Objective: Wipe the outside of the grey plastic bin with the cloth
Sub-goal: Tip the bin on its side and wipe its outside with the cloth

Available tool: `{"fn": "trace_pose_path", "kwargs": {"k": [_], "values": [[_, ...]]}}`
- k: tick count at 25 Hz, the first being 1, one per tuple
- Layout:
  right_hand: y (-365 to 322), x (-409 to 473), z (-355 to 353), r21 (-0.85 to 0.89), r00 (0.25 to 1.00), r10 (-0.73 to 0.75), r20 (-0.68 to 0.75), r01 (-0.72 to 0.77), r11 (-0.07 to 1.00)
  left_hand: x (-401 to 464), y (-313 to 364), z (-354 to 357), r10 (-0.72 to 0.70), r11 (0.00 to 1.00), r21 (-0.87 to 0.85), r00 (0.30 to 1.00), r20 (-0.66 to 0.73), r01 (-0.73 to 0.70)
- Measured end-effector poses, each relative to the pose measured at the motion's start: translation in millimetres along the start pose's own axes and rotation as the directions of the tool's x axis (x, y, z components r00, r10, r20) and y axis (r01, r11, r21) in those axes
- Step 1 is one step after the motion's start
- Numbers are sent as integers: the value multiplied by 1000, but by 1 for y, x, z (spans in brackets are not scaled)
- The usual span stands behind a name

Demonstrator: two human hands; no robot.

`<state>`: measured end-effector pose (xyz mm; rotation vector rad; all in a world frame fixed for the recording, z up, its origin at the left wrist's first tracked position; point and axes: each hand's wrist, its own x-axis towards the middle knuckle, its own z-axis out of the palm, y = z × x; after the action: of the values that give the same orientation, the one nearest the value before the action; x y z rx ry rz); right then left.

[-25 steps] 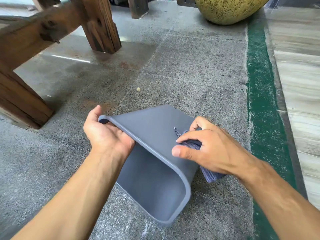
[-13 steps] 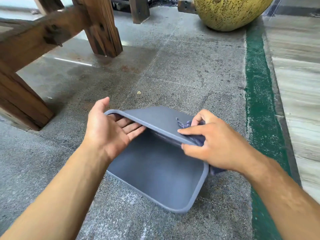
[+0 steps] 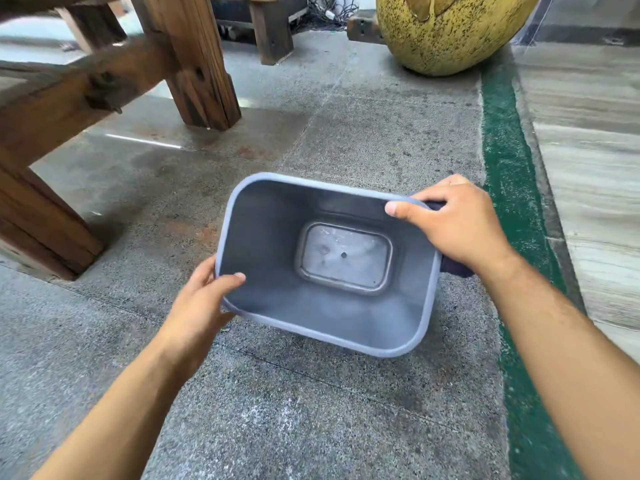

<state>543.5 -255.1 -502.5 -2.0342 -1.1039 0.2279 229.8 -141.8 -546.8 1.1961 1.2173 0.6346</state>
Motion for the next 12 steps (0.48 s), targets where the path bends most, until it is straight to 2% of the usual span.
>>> {"fn": "trace_pose_path", "kwargs": {"k": [2,5,7,10,12], "values": [[2,11,1,126,994,104,-29,-99,987,2,0,5,26,991,-137,994,106,-11],[7,21,5,274,977,208,-48,-187,943,13,6,11,73,943,-329,994,77,-43],[11,25,6,343,962,265,-70,-227,912,18,10,14,90,931,-360,993,78,-56],[12,29,12,433,959,283,-26,-244,868,22,16,10,152,925,-363,986,76,-114],[6,28,24,480,959,283,9,-252,840,25,24,0,168,900,-408,986,2,-152]]}}
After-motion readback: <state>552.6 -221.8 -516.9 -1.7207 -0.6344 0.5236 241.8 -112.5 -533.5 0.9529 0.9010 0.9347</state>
